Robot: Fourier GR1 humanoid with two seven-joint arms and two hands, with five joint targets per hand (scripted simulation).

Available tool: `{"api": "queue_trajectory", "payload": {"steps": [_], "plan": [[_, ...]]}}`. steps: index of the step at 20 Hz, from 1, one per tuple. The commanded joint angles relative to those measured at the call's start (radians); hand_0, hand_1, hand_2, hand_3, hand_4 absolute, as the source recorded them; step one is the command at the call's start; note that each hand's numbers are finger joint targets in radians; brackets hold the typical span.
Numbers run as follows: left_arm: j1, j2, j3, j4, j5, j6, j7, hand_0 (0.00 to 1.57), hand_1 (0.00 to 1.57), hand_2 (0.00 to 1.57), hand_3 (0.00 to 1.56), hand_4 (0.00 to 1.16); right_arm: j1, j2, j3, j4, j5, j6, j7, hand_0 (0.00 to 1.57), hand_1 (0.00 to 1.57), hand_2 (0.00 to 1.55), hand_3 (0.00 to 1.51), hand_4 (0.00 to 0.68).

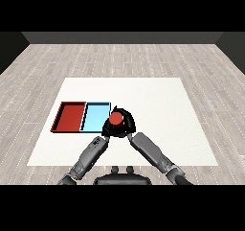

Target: Pick the red can and put it in the red box

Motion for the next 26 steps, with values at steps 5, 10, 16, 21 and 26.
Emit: {"api": "queue_trajectory", "payload": {"steps": [5,10,16,21,26], "plan": [[-0.09,-0.003,-0.017,0.085,0.088,0.257,0.05,1.57,1.57,1.53,1.43,0.92,-0.037,0.002,0.063,0.006,-0.033,-0.056,0.021,1.47,1.47,1.45,1.37,0.628],[-0.056,-0.003,-0.04,-0.007,-0.013,0.324,0.123,1.55,1.55,1.51,1.41,0.91,-0.077,0.001,0.05,0.0,-0.039,-0.053,0.038,1.54,1.54,1.46,1.38,0.606],[-0.019,-0.003,0.002,-0.043,-0.034,0.332,0.083,1.57,1.57,1.52,1.41,0.94,-0.006,0.001,-0.007,0.011,-0.03,0.023,-0.014,1.44,1.44,1.44,1.38,0.622],[-0.061,-0.003,0.006,-0.02,-0.035,0.337,0.081,1.57,1.57,1.53,1.45,1.12,0.013,0.001,0.047,-0.06,-0.038,-0.04,0.008,1.18,1.18,1.17,1.08,0.0],[-0.036,-0.003,-0.004,-0.015,-0.028,0.346,0.049,1.57,1.57,1.53,1.45,1.12,0.001,0.002,0.023,-0.035,0.051,-0.009,0.064,0.0,0.0,0.0,0.0,0.0]]}}
